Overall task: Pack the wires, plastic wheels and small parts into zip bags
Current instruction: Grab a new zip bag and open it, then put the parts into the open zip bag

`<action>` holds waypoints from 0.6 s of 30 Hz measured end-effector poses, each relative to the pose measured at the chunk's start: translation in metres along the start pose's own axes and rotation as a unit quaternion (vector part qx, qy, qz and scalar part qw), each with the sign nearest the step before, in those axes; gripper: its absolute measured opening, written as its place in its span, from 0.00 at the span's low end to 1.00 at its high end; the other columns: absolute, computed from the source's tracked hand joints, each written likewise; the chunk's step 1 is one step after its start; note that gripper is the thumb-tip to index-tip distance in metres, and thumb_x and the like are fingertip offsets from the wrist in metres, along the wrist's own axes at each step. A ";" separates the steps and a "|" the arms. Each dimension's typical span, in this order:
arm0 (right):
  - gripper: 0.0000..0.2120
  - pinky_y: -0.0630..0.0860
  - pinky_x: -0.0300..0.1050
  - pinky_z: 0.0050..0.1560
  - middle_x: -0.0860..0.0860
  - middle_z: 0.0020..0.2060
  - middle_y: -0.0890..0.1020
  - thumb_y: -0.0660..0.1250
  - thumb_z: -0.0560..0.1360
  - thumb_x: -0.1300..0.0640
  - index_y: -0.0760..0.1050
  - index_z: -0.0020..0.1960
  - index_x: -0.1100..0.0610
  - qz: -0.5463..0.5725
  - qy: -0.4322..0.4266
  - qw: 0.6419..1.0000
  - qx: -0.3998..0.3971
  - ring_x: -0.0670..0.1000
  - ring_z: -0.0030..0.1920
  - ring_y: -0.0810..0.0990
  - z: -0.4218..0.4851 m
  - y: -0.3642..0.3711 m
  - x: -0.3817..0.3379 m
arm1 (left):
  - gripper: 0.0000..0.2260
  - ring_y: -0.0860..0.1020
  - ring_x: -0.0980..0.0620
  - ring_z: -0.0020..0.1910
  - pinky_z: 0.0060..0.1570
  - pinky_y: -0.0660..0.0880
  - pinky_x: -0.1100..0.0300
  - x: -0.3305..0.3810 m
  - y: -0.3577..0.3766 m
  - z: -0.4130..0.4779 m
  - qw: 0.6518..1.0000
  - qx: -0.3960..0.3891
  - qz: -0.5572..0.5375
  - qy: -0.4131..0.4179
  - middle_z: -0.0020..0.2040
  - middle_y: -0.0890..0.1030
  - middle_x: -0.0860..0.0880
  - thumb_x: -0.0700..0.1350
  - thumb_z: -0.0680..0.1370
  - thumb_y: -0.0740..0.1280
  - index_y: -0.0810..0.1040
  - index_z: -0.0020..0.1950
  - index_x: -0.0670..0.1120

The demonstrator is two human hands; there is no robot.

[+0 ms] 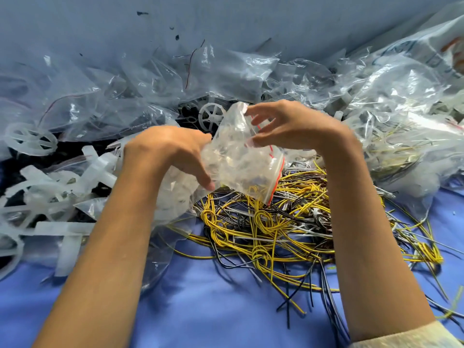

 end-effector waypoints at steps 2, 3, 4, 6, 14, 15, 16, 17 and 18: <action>0.21 0.70 0.40 0.50 0.49 0.57 0.79 0.72 0.72 0.50 0.75 0.64 0.45 -0.036 0.018 0.999 0.011 0.48 0.52 0.78 -0.001 -0.007 0.013 | 0.56 0.65 0.48 0.72 0.70 0.62 0.53 0.005 -0.012 -0.009 0.999 0.019 -0.034 0.022 0.75 0.63 0.50 0.65 0.59 0.74 0.49 0.78 0.49; 0.19 0.69 0.40 0.48 0.49 0.57 0.79 0.72 0.72 0.49 0.76 0.62 0.44 -0.059 0.035 0.998 0.004 0.48 0.51 0.77 -0.001 -0.006 0.022 | 0.59 0.64 0.49 0.72 0.71 0.61 0.53 0.011 -0.020 -0.014 0.997 0.038 -0.057 0.042 0.76 0.61 0.50 0.68 0.56 0.71 0.46 0.78 0.50; 0.20 0.68 0.40 0.47 0.50 0.58 0.79 0.72 0.72 0.49 0.75 0.63 0.44 -0.080 0.060 0.995 -0.004 0.49 0.49 0.77 -0.001 -0.005 0.031 | 0.60 0.64 0.50 0.72 0.71 0.60 0.54 0.018 -0.028 -0.018 0.992 0.063 -0.081 0.066 0.76 0.60 0.50 0.70 0.54 0.69 0.45 0.78 0.51; 0.27 0.71 0.41 0.46 0.51 0.59 0.78 0.74 0.70 0.49 0.71 0.67 0.46 -0.087 0.123 0.988 -0.023 0.50 0.47 0.77 -0.003 0.000 0.049 | 0.58 0.62 0.52 0.73 0.71 0.58 0.56 0.033 -0.044 -0.025 0.976 0.130 -0.133 0.116 0.77 0.58 0.50 0.73 0.55 0.64 0.44 0.78 0.52; 0.14 0.70 0.32 0.24 0.48 0.33 0.77 0.74 0.70 0.58 0.74 0.53 0.56 -0.001 0.130 0.983 -0.128 0.39 0.23 0.77 0.001 0.042 0.054 | 0.20 0.68 0.47 0.68 0.67 0.67 0.49 0.066 -0.042 -0.011 0.967 0.205 -0.068 0.136 0.70 0.69 0.47 0.65 0.73 0.63 0.79 0.58 0.56; 0.14 0.68 0.30 0.22 0.48 0.32 0.77 0.74 0.71 0.57 0.74 0.53 0.57 -0.015 0.118 0.988 -0.101 0.37 0.21 0.75 0.003 0.035 0.051 | 0.19 0.73 0.46 0.63 0.61 0.71 0.50 0.062 -0.040 -0.008 0.972 0.201 -0.053 0.113 0.65 0.75 0.47 0.64 0.74 0.63 0.81 0.55 0.54; 0.13 0.67 0.29 0.21 0.47 0.32 0.77 0.74 0.71 0.56 0.74 0.52 0.56 -0.018 0.107 0.992 -0.070 0.37 0.20 0.74 0.003 0.026 0.047 | 0.19 0.76 0.45 0.57 0.56 0.74 0.52 0.057 -0.038 -0.005 0.975 0.197 -0.043 0.093 0.59 0.79 0.46 0.64 0.75 0.63 0.82 0.53 0.51; 0.11 0.67 0.29 0.22 0.47 0.32 0.77 0.73 0.71 0.57 0.74 0.51 0.55 -0.014 0.095 0.995 -0.036 0.36 0.21 0.74 0.003 0.017 0.043 | 0.18 0.78 0.44 0.52 0.52 0.75 0.53 0.052 -0.036 -0.003 0.978 0.192 -0.037 0.077 0.53 0.81 0.45 0.62 0.76 0.63 0.83 0.51 0.49; 0.07 0.69 0.29 0.25 0.47 0.32 0.78 0.73 0.72 0.58 0.75 0.47 0.55 -0.004 0.078 0.997 -0.004 0.36 0.23 0.75 0.002 0.008 0.037 | 0.17 0.78 0.43 0.49 0.49 0.76 0.53 0.047 -0.035 -0.003 0.979 0.190 -0.037 0.062 0.49 0.82 0.43 0.59 0.76 0.64 0.83 0.48 0.46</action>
Point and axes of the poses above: each hand's wrist, its own z-axis towards the middle knuckle, its own y-axis out of the palm, x = y × z, the point moved 10 cm from there along z, towards the middle knuckle
